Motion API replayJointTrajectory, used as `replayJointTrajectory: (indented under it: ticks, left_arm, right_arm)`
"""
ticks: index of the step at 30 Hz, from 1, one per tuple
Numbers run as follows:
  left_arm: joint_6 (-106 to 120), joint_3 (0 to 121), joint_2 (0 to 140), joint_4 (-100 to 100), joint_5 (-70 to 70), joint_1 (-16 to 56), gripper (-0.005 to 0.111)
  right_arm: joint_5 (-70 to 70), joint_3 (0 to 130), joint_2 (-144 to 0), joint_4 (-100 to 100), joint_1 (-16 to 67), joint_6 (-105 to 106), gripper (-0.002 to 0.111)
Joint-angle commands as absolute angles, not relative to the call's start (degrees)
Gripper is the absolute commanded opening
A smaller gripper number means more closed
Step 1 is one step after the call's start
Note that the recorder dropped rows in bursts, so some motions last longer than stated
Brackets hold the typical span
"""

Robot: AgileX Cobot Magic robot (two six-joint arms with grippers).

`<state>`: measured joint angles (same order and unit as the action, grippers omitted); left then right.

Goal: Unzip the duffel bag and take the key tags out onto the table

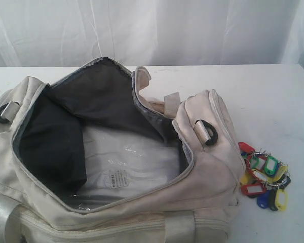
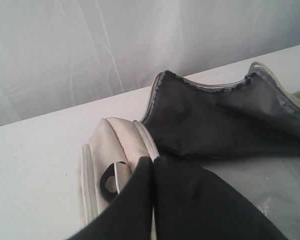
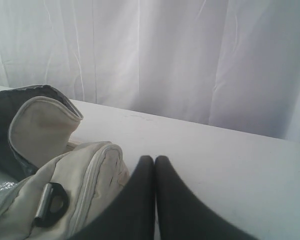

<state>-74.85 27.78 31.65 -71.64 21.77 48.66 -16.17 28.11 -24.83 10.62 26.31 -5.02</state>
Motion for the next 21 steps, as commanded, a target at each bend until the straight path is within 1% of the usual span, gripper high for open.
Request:
replayJointTrajectory:
  ticks: [1, 11, 12, 14, 18, 21]
  left_arm:
    - [-75.39, 28.14, 31.38, -72.28, 21.81, 48.65, 0.0]
    - [-74.16, 27.38, 30.88, -71.54, 22.45, 48.74, 0.0]
    - [-74.31, 26.71, 30.4, -71.1, 22.41, 47.81, 0.0]
    - [-74.7, 25.57, 28.88, -69.15, 20.12, 44.32, 0.0]
    - [-74.7, 21.32, 22.5, -66.11, 12.19, 32.95, 0.0]
    - [-73.56, 17.85, 16.44, -66.25, 8.46, 25.79, 0.0]
  right_arm:
    - [-15.29, 27.83, -24.51, 10.88, 25.65, -5.44, 0.0]
    - [-15.29, 27.83, -24.51, 10.88, 25.65, -5.44, 0.0]
    - [-15.29, 27.83, -24.51, 10.88, 25.65, -5.44, 0.0]
    - [-15.29, 27.83, -24.51, 10.88, 25.65, -5.44, 0.0]
    - [-15.26, 27.83, -24.51, 10.77, 25.65, -5.44, 0.0]
    - [-15.26, 27.83, -24.51, 10.77, 25.65, -5.44, 0.0]
